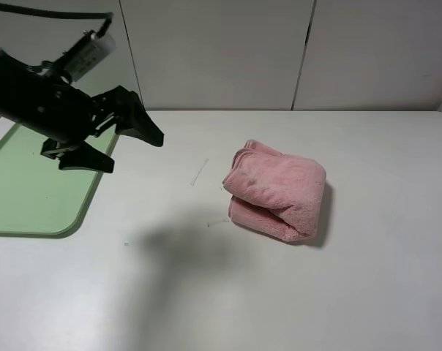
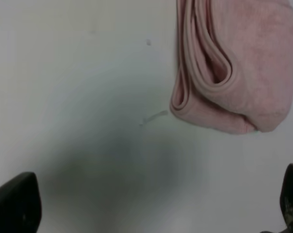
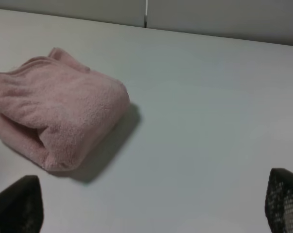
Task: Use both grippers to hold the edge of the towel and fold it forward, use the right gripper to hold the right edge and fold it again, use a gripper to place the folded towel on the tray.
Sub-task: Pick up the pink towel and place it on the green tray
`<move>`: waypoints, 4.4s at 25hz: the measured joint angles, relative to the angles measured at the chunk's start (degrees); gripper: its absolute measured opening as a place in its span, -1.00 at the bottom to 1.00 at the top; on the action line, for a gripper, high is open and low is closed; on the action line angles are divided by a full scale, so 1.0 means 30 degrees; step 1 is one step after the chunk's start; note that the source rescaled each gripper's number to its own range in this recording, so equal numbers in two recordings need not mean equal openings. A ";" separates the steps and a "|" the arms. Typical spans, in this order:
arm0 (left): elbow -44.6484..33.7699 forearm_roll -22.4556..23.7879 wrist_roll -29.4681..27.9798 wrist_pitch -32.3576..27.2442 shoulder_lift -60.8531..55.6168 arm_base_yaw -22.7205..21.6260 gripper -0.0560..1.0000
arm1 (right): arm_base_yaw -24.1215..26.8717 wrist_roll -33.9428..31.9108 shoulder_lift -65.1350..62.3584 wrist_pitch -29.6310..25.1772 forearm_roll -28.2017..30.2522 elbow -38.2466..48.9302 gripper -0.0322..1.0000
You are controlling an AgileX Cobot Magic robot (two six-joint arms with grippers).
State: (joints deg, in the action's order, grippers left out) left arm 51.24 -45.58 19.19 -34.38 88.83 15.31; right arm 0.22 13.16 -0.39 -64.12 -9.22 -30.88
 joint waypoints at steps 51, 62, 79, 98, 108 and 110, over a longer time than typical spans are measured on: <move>1.3073 0.0026 0.0859 -0.0375 1.4947 0.6347 0.83 | 0.0000 0.0000 -0.0016 0.0041 0.0017 0.0000 1.00; 1.3238 -0.0144 0.0961 -0.0055 1.5291 0.6777 0.54 | 0.0000 0.0000 -0.0016 0.0041 0.0071 0.0000 1.00; 1.3179 -0.0063 0.0961 0.0240 1.5686 0.6777 -0.56 | 0.0000 0.0000 -0.0016 0.0041 0.0071 0.0000 1.00; 1.3047 0.4320 -0.0750 -0.0950 1.3481 0.5801 -0.56 | 0.0000 0.0000 -0.0016 0.0041 0.0239 0.0000 1.00; 1.2752 0.6602 -0.1565 -0.2598 1.1770 0.3687 -0.57 | 0.0000 0.0000 -0.0016 0.0041 0.0239 0.0000 1.00; 1.2427 0.6898 -0.1585 -0.2704 1.1427 0.3117 -0.57 | 0.0000 0.0000 -0.0016 0.0041 0.0239 0.0000 1.00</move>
State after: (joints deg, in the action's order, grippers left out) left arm 88.53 -24.89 14.43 -42.49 123.11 24.66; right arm 0.22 13.16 -0.44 -64.00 -8.51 -30.88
